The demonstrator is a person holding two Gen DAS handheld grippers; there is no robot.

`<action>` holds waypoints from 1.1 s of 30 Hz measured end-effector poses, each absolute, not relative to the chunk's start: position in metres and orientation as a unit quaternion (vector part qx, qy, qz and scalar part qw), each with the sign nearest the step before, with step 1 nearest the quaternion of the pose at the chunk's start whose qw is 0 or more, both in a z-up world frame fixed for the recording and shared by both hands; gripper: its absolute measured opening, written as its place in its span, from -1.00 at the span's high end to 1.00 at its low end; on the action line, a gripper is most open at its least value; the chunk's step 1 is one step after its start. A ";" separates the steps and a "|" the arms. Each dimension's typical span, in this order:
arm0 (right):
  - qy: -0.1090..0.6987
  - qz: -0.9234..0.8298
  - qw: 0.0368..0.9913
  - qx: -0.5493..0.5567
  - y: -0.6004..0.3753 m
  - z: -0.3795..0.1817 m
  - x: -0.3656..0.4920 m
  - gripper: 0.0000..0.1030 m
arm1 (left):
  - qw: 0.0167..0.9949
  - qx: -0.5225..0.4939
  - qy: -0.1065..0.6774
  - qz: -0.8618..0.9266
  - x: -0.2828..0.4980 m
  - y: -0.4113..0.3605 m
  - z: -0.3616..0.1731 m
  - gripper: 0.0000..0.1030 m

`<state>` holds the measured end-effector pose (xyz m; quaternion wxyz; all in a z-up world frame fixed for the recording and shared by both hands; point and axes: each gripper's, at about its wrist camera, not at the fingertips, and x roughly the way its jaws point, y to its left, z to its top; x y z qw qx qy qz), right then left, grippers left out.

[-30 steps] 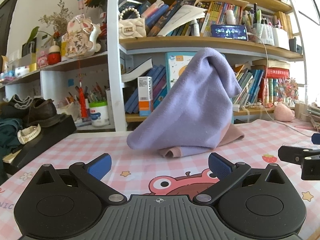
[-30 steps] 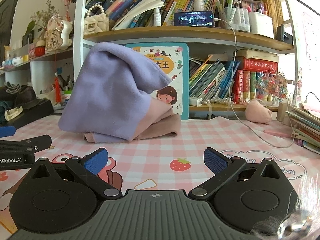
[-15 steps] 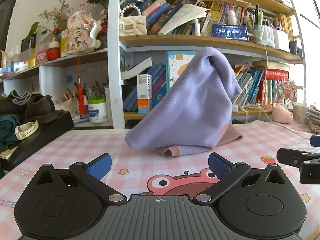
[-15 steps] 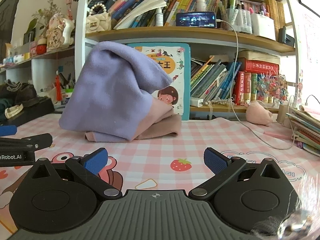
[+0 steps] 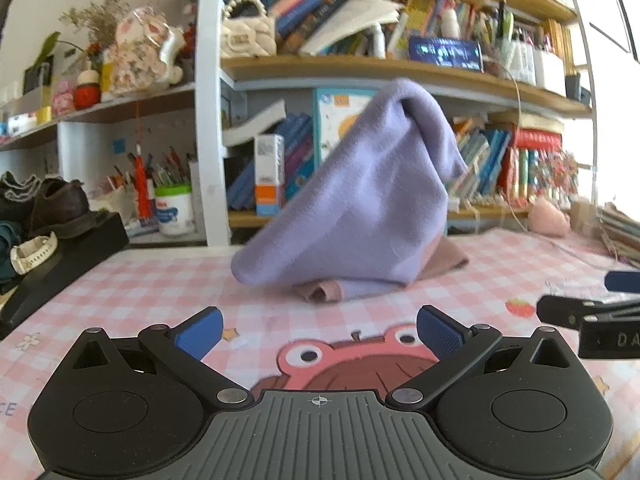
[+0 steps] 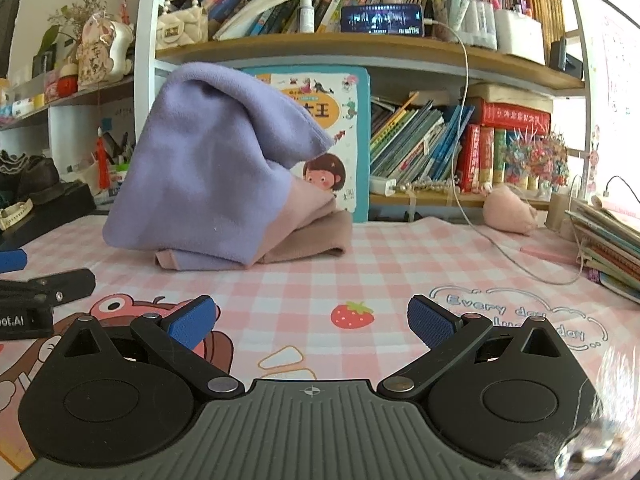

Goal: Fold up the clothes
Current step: 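Grasp the lavender sweater edge with the left gripper while the right gripper grasps the pink part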

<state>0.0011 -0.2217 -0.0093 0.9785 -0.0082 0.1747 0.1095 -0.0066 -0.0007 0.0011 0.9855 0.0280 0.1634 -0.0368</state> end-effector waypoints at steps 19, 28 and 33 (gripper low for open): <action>0.227 0.197 0.952 -0.054 -0.223 0.007 0.065 -1.00 | 0.974 0.039 0.207 -0.084 0.059 0.027 0.023 -1.00; 0.228 0.214 0.949 -0.021 -0.222 0.028 0.096 -1.00 | 0.980 0.036 0.170 -0.095 0.097 0.034 0.034 -1.00; 0.241 0.220 0.945 0.006 -0.231 0.037 0.104 -1.00 | 0.978 0.066 0.170 -0.100 0.123 0.031 0.028 -0.76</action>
